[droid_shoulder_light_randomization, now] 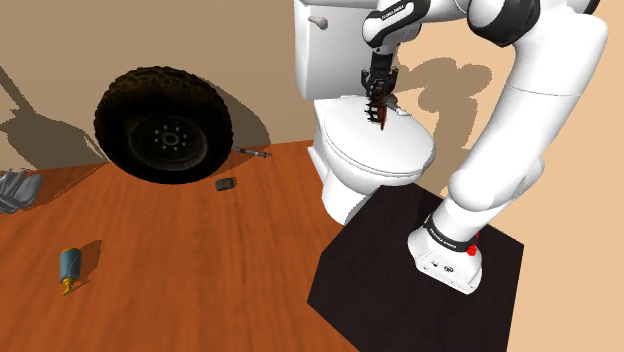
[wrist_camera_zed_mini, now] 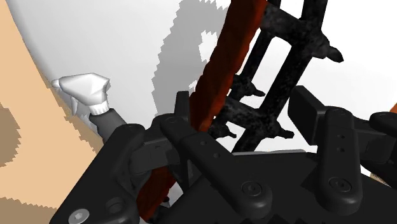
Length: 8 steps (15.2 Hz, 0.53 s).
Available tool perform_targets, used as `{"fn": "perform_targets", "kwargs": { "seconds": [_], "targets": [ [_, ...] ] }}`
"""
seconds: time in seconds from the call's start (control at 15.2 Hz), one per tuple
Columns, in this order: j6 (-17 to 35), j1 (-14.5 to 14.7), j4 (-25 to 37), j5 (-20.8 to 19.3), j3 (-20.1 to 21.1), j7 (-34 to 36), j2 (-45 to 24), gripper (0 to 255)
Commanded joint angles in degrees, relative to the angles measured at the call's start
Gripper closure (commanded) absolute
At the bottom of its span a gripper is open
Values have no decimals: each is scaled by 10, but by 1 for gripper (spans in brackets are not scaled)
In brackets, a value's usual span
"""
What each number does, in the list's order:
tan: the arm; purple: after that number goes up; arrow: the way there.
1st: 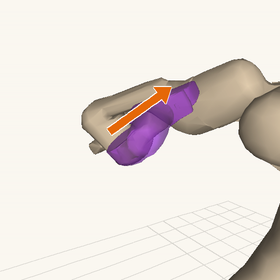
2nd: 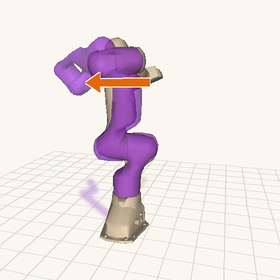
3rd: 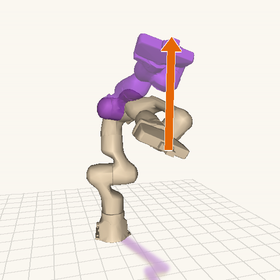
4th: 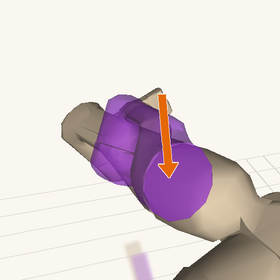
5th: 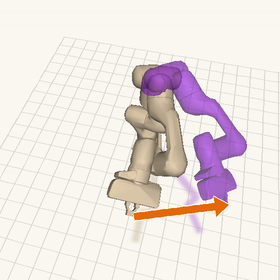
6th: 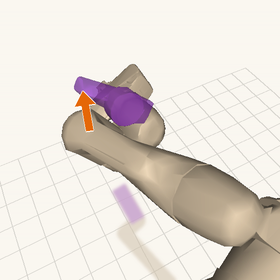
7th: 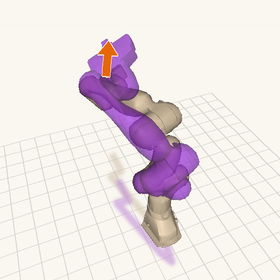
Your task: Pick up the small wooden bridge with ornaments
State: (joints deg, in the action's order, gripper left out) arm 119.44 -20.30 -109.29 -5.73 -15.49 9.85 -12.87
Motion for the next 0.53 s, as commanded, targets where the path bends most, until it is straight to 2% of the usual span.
{"fn": "perform_targets", "kwargs": {
  "seconds": [0.0,0.46],
  "targets": [
    [-13,0,7,-1,0,-1,7,255],
    [-49,2,30,-3,-1,-3,21,255]
  ]
}}
